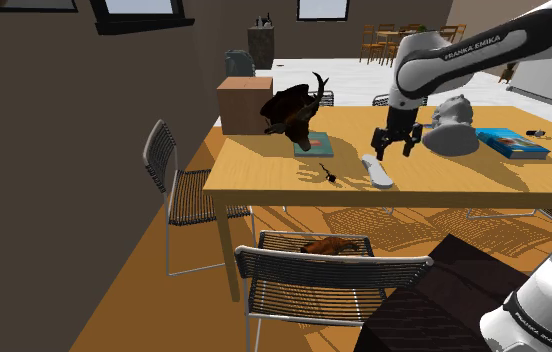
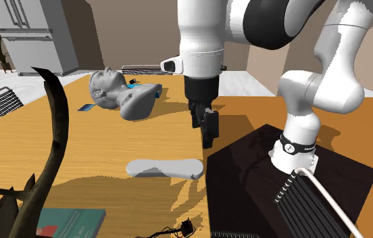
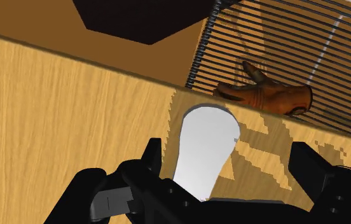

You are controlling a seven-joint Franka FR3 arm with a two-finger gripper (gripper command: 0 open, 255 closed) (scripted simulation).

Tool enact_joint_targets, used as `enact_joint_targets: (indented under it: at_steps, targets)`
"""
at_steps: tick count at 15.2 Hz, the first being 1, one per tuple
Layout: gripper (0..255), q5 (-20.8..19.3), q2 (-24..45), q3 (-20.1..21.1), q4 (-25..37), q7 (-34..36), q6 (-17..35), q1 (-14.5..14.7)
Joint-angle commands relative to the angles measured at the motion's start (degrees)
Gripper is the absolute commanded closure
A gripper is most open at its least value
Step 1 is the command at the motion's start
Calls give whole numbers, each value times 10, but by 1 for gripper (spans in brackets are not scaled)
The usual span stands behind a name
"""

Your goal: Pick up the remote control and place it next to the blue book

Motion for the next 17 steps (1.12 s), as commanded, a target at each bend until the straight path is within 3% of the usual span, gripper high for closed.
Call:
enact_joint_targets:
  at_steps: [1,8,17]
  targets:
    - [0,4,46,-6,22,10,31,-6]
    - [0,30,176,-30,96,28,107,-29]
    - [0,34,208,-28,73,25,162,-29]
